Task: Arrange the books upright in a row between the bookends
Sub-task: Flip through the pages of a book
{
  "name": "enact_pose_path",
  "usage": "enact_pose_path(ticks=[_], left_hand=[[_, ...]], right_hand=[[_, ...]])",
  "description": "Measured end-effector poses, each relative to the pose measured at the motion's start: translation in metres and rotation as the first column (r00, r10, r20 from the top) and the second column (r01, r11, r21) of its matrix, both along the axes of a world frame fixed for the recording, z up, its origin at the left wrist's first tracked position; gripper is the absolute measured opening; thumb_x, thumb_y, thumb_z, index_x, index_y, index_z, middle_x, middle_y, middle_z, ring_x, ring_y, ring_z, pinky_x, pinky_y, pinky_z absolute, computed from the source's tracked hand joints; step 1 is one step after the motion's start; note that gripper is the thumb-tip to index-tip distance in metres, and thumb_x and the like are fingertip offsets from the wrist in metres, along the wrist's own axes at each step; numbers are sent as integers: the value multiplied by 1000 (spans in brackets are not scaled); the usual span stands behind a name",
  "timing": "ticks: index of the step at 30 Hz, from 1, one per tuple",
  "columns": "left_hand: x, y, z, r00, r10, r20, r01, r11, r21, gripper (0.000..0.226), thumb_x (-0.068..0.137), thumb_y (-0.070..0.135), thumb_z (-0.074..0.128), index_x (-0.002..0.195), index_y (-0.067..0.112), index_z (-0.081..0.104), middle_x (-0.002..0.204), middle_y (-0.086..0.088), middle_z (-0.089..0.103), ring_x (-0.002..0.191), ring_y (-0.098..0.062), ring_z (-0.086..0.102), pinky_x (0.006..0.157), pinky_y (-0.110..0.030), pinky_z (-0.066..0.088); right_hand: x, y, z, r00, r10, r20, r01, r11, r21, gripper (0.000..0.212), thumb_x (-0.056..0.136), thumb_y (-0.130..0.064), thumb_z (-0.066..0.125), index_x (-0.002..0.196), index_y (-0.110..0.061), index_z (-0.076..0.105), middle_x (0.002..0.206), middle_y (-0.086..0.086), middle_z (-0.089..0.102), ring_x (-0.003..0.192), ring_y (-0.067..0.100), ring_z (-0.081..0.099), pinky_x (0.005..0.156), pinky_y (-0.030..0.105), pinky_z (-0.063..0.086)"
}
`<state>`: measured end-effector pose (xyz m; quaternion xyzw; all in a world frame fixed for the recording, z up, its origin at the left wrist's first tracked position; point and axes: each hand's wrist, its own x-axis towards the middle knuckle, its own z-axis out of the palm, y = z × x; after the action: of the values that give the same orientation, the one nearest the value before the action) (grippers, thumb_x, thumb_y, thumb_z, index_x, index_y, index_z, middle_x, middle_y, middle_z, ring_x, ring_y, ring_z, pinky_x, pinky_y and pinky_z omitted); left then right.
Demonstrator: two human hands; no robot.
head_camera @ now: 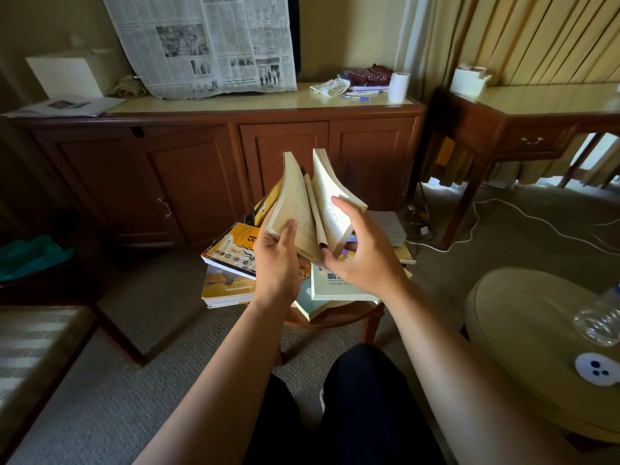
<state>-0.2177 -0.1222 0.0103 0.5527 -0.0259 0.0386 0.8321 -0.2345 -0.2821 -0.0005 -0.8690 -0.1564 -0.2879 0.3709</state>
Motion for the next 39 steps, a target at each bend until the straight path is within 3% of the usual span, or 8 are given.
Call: enact_pose_path(ticks=[4,8,12,17,22,30,35,39], left_hand=[[1,0,-3,1000,26,0,-26,999,28,36,107,16,56,99,44,78,99,10,79,103,-21,71,99,-67,53],[1,2,-4,1000,21,-8,-20,999,44,42,108,17,55,94,50,77,96,14,79,101,-15,72,100,-63,54],[6,5,-4,999,45,-28,-46,999,-13,20,107,17,56,106,31,70,95,10,78,96,-18,72,97,-60,56],[5,4,-7,1000,1,-2,-1,1000,8,31,108,17,55,106,43,73,104,11,77,107,-16,71,97,-64,55],[4,-2,-13,1000,21,-13,-21,1000,17,25,107,17,55,114,37,69,111,9,76,112,-18,70,101,-61,55],[4,-7,-15,996,20,92,-36,984,176,30,107,24,55,136,24,63,95,-2,73,84,-22,64,77,-46,60],[-1,-8,-7,973,8,232,-86,941,327,38,110,17,50,146,21,58,110,-5,76,87,-16,69,72,-30,55],[-6,-13,-14,971,-46,233,-85,850,520,45,110,24,49,154,35,47,108,-1,75,79,-2,65,68,-12,46]], right_hand=[[4,12,-3,993,-117,31,117,993,-20,72,82,-15,79,148,-16,48,146,2,54,112,11,59,90,5,44],[6,25,-8,970,-230,78,231,973,-7,63,84,-18,77,142,-16,52,142,0,57,84,12,63,77,24,55],[10,22,-20,941,-306,142,279,943,182,51,95,-15,67,143,-8,51,141,5,59,113,5,60,81,21,57],[9,23,-15,884,-467,23,393,770,503,25,105,-24,57,121,-8,67,89,-13,64,75,-7,61,58,35,53],[5,24,-11,924,-342,168,269,898,349,47,108,-24,52,154,-21,41,132,2,68,69,7,51,56,8,40],[4,30,-13,952,-298,66,264,913,313,37,107,-25,51,143,-14,54,87,13,66,64,-3,53,57,5,38],[0,33,1,955,125,-268,133,628,766,24,95,-29,51,104,-45,66,98,8,70,88,36,69,78,58,61],[4,27,5,890,297,-345,89,630,772,39,89,-24,42,113,-37,68,104,10,72,94,29,71,83,63,59]])
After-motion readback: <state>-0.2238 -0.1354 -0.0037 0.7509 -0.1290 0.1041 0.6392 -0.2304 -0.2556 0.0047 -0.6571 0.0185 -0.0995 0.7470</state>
